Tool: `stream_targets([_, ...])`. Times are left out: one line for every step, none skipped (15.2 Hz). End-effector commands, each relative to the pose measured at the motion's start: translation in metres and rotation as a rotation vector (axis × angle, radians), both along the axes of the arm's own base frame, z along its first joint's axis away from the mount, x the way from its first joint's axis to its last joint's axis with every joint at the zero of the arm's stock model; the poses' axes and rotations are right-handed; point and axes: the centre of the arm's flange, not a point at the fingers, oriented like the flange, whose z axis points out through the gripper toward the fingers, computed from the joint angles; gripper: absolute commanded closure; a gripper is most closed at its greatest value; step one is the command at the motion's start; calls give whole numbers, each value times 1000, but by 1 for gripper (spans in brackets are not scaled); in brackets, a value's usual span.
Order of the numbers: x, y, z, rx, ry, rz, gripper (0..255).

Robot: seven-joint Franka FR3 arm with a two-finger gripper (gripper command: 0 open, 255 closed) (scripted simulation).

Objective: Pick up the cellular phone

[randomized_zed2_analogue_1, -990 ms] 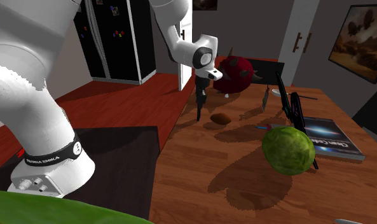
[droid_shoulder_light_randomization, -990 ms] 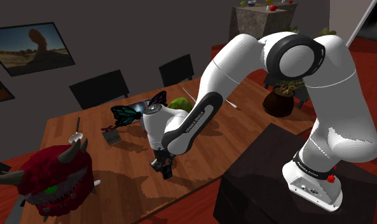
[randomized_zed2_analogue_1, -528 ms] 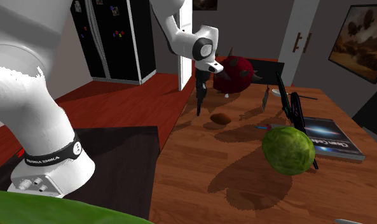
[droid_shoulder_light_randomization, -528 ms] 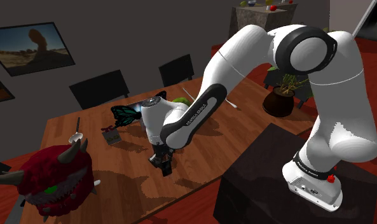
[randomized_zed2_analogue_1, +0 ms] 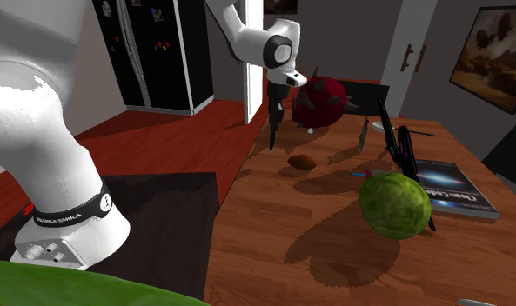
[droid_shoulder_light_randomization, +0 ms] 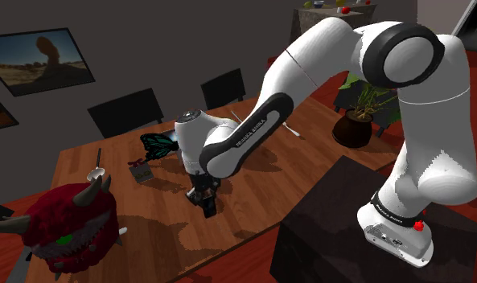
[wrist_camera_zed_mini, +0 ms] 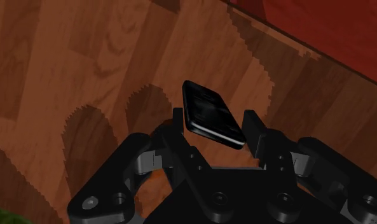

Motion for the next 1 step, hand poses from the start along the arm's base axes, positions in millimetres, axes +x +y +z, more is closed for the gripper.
stream_targets([0, 0, 3, 0, 0, 0, 255])
